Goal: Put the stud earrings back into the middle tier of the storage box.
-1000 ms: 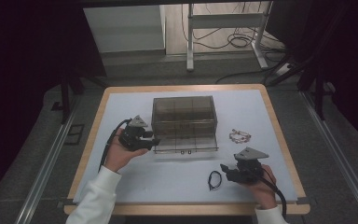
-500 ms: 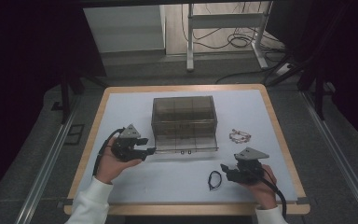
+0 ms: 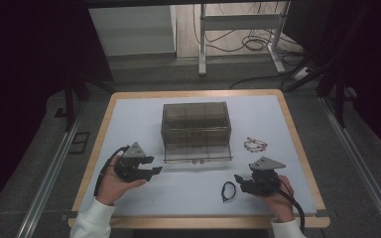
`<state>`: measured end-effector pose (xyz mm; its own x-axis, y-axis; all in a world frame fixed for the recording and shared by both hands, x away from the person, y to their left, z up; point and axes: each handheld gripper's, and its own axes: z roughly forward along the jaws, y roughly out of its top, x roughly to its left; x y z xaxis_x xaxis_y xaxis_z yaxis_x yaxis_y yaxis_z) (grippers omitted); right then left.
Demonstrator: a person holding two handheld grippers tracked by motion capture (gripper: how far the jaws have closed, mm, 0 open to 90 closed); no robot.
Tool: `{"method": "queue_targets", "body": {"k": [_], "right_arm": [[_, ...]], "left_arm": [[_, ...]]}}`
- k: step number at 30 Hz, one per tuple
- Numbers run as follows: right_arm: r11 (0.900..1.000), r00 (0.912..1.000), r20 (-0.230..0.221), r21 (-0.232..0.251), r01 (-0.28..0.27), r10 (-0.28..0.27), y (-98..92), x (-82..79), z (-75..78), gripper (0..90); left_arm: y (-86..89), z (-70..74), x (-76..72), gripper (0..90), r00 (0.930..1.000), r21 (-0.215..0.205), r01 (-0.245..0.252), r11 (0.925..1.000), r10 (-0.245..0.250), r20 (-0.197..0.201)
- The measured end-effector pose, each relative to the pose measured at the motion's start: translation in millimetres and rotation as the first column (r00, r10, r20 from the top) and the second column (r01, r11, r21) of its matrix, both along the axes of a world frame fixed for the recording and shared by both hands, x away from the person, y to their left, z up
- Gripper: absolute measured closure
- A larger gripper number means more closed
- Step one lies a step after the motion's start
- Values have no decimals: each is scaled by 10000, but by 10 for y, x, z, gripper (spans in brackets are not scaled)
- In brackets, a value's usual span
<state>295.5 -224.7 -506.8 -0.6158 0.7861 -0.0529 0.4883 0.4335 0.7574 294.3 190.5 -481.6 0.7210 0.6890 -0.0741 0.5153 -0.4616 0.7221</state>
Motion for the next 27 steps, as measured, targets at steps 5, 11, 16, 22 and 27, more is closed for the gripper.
{"method": "queue_targets", "body": {"k": [5, 11, 16, 22, 27], "right_arm": [[10000, 10000, 9, -5, 3, -3, -1, 0, 1, 318], [10000, 10000, -3, 1, 13, -13, -7, 0, 1, 318], [10000, 10000, 7, -5, 35, -35, -10, -1, 4, 318], [10000, 10000, 60, 55, 65, -66, -23, -6, 20, 318], [9999, 9999, 79, 62, 78, -79, -29, -7, 22, 318]], "left_arm": [[36, -34, -40, 477, 10000, 20, -49, 10000, 49, -34], [78, -64, -138, 478, 9999, -26, -122, 9999, 122, 41], [102, -98, -210, 479, 9999, 15, -126, 9999, 126, -61], [132, -136, -276, 478, 9998, 87, -132, 9999, 134, -147], [155, -172, -337, 479, 9996, 145, -116, 9998, 119, -242]]}}
